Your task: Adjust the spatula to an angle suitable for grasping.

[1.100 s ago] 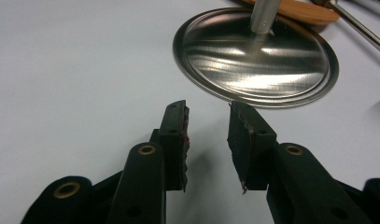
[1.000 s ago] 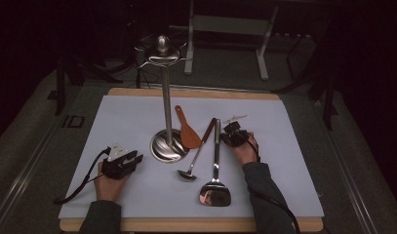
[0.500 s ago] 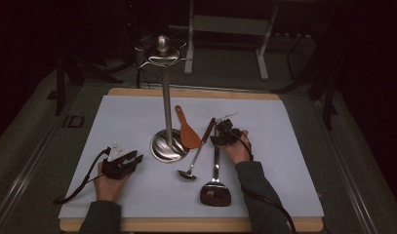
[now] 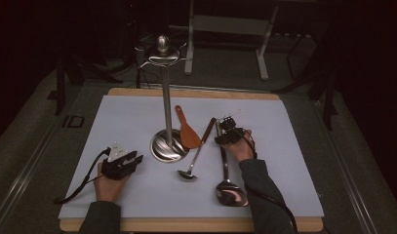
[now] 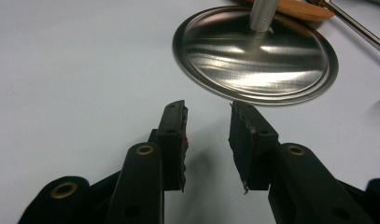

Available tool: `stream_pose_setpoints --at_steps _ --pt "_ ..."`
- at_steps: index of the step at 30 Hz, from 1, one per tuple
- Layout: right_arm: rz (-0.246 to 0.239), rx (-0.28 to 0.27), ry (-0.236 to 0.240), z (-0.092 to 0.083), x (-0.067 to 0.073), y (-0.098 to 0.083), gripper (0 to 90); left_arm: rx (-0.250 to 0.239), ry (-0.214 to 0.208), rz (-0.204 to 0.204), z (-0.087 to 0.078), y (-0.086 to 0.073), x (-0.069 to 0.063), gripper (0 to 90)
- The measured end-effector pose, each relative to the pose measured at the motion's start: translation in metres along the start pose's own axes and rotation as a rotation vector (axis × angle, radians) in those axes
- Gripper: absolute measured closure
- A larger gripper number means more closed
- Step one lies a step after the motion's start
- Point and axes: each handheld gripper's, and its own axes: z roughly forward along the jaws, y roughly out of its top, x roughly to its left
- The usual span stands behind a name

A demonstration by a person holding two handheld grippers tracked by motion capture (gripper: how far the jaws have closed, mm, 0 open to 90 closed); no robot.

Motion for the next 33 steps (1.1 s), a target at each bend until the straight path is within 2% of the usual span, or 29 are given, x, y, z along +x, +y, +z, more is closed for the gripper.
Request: stream_pose_setpoints --at_steps 7,11,16,18,19,22,25,27,33 --pt "-0.012 0.055 -0.004 -0.011 -0.019 -0.009 66.0 0.002 0.002 -0.001 0.0 0.0 0.0 66.2" --pt "-0.057 0.121 0.004 -0.019 -0.024 -0.013 67.6 0.004 0.002 -0.001 0.0 0.0 0.0 66.2" --pt "-0.067 0.19 0.043 -0.022 -0.026 -0.01 67.5 0.005 0.004 -0.001 0.0 0.0 0.0 65.9" --pt "-0.073 0.223 0.042 -0.019 -0.024 -0.006 66.1 0.005 0.003 -0.001 0.0 0.0 0.0 65.6" --pt "-0.073 0.223 0.042 -0.019 -0.024 -0.006 66.1 0.005 0.003 -0.001 0.0 0.0 0.0 65.4" --pt "-0.082 0.28 0.014 -0.015 -0.02 0.001 65.2 0.005 0.001 -0.004 0.001 0.0 0.0 65.1" --pt "-0.063 0.31 0.023 -0.014 -0.02 0.005 64.5 0.005 0.001 -0.004 0.001 0.0 0.0 65.0" --pt "-0.043 0.343 0.023 -0.012 -0.023 0.01 67.7 0.005 0.0 -0.003 0.001 0.0 0.0 65.0" --pt "0.024 0.324 0.045 -0.014 -0.028 0.007 68.9 0.009 -0.004 -0.006 0.001 0.0 0.0 64.9"
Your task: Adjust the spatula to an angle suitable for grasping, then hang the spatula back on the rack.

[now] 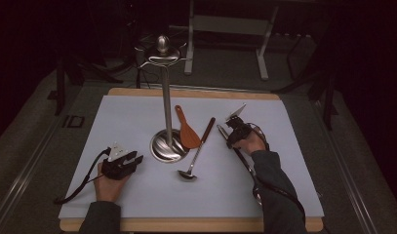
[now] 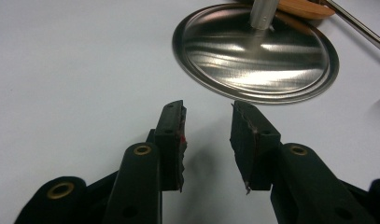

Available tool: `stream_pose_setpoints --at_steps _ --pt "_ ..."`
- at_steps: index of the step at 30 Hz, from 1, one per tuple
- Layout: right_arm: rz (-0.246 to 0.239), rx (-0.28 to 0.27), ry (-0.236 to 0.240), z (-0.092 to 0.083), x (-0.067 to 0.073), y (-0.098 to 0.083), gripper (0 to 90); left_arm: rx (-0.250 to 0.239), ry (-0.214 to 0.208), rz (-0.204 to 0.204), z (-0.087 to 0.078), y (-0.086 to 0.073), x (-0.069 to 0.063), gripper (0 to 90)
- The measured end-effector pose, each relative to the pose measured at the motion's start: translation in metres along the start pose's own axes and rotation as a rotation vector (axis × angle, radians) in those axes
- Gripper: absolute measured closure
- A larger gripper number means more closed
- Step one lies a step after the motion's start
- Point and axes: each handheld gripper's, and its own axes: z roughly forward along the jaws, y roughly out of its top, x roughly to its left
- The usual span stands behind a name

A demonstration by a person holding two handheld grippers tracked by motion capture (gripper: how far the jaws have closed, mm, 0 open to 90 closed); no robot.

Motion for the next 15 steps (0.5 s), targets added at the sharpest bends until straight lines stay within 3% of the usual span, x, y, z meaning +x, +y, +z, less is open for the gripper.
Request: stream_pose_setpoints --at_steps 15 --pt "-0.016 -0.038 0.018 -0.0077 0.0017 -0.0097 68.9 -0.005 0.007 0.0 -0.0004 -0.0001 -0.0004 64.6"
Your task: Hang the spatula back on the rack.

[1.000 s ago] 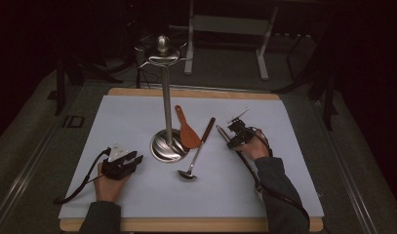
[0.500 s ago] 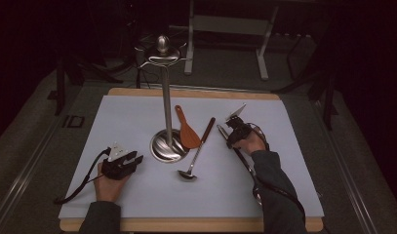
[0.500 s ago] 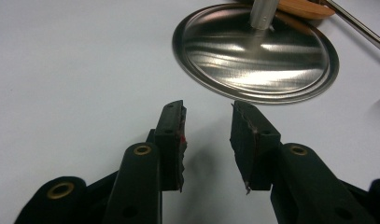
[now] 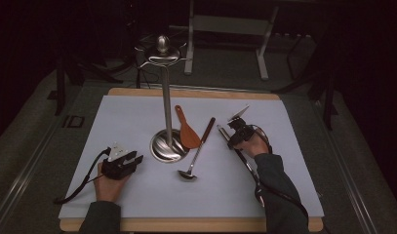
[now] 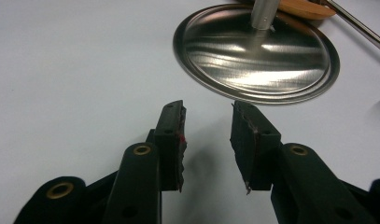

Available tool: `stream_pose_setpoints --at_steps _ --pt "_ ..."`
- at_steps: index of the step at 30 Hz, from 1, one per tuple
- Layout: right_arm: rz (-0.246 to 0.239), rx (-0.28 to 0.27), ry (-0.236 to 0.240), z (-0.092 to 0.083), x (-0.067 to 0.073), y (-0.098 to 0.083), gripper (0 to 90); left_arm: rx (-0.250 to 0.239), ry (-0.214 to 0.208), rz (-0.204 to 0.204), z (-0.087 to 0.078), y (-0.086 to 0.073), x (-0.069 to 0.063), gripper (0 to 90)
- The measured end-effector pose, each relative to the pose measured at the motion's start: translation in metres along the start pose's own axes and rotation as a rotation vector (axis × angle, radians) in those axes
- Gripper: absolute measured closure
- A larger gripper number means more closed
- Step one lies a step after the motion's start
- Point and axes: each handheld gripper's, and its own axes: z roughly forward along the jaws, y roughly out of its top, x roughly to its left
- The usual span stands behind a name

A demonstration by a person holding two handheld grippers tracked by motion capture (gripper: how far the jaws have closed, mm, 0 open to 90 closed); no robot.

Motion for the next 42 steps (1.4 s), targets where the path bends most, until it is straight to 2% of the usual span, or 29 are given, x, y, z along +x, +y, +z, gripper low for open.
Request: stream_pose_setpoints --at_steps 8,17,29,42 --pt "-0.025 -0.026 0.007 -0.005 0.005 -0.003 68.9 -0.003 0.008 0.004 -0.001 0.0 0.0 63.8" --pt "-0.067 -0.086 0.028 -0.013 0.009 -0.01 69.0 -0.005 0.013 0.001 -0.001 0.0 0.0 63.1" --pt "-0.108 -0.134 0.05 -0.023 0.014 -0.016 69.0 -0.011 0.02 0.003 -0.001 0.0 -0.001 62.5" --pt "-0.159 -0.2 0.061 -0.036 0.027 -0.016 69.0 -0.022 0.023 0.004 -0.002 0.0 -0.001 62.5"
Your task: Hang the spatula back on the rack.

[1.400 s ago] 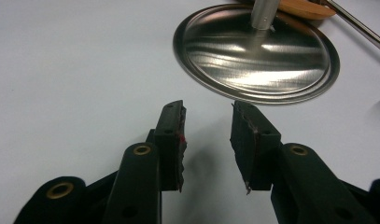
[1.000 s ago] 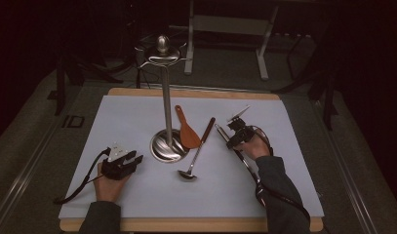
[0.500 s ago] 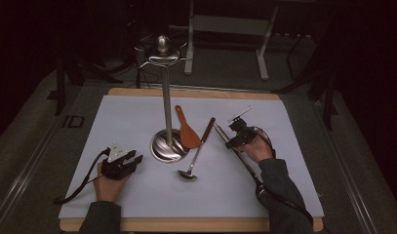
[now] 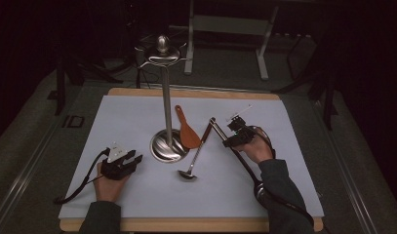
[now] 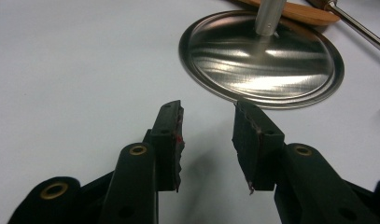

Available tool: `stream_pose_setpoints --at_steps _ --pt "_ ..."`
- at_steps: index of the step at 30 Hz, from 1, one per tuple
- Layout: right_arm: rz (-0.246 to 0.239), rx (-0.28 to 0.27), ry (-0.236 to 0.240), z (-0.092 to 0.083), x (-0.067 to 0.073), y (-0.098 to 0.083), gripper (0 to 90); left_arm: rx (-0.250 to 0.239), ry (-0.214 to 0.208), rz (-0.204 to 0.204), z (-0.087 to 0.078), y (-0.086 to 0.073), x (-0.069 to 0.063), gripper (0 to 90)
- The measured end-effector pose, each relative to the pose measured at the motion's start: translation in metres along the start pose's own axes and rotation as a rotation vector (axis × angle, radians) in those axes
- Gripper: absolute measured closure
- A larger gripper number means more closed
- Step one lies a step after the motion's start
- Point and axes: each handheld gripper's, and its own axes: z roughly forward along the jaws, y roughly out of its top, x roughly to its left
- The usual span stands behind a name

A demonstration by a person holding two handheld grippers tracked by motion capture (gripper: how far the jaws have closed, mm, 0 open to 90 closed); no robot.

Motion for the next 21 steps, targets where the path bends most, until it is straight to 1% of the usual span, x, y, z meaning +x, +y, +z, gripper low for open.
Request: stream_pose_setpoints --at_steps 1,3,7,9,21 --pt "-0.011 -0.008 0.0 -0.001 0.001 0.0 69.0 -0.001 0.0 -0.001 0.0 0.0 0.0 62.5" --pt "-0.014 -0.017 -0.001 -0.002 0.003 0.001 69.0 -0.003 -0.002 -0.003 0.0 0.0 0.0 62.5" --pt "-0.028 -0.032 -0.002 -0.005 0.008 0.003 69.1 -0.033 -0.019 -0.048 -0.003 -0.002 0.005 62.5" --pt "-0.038 -0.039 -0.001 -0.006 0.009 0.003 69.1 -0.04 -0.022 -0.059 -0.003 -0.002 0.006 62.5" --pt "-0.061 -0.103 0.014 -0.015 0.016 0.005 69.1 -0.038 -0.023 -0.06 -0.003 -0.002 0.006 62.5"
